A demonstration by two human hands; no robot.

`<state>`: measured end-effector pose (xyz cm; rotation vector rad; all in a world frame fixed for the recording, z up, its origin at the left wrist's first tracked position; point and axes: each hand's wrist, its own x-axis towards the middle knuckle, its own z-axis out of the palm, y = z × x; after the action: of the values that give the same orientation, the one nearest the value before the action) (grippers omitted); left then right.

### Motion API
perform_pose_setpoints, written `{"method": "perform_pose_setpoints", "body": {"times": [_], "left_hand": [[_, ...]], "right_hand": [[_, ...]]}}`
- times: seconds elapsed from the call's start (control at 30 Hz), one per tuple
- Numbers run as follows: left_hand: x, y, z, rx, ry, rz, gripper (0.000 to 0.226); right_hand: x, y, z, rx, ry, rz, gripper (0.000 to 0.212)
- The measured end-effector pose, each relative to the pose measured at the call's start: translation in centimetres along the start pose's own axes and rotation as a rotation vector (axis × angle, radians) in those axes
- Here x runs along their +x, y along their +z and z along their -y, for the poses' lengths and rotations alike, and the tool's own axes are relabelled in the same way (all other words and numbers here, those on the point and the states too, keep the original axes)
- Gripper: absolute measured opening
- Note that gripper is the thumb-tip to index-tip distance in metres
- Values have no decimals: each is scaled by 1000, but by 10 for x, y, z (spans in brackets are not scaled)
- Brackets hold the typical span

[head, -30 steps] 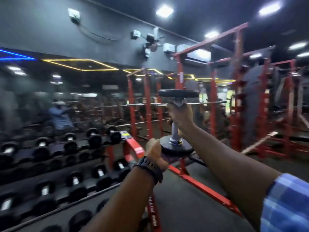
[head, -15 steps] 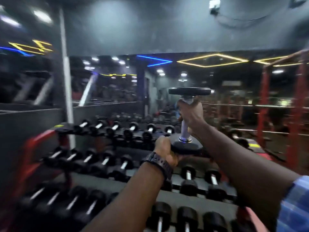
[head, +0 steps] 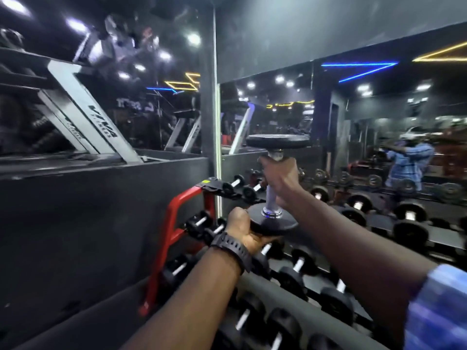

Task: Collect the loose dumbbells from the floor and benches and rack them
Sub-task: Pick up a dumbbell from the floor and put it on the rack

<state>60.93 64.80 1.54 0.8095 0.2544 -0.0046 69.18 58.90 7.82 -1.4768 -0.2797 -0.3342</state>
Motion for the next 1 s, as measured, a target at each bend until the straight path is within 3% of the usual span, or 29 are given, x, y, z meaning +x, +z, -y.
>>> {"method": "perform_pose_setpoints", "body": {"times": [0.27, 0.37, 0.53, 0.73, 1.0], "left_hand": [[117, -66, -122, -55, 134, -21, 53], [174, -95, -162, -71, 163, -30, 52], [263, -140, -228, -50, 236, -180, 48], [363, -202, -313, -1, 265, -296, 52], [502, -309, -434, 58, 198, -308, 54]], "right_hand": [[107, 158, -29, 62, -48, 157, 26], [153, 218, -53, 159, -62, 213, 17], [224, 312, -96, 187, -64, 265, 10], [307, 426, -145, 107, -67, 328, 17], [391, 588, -208, 153, -87, 230, 14]]}}
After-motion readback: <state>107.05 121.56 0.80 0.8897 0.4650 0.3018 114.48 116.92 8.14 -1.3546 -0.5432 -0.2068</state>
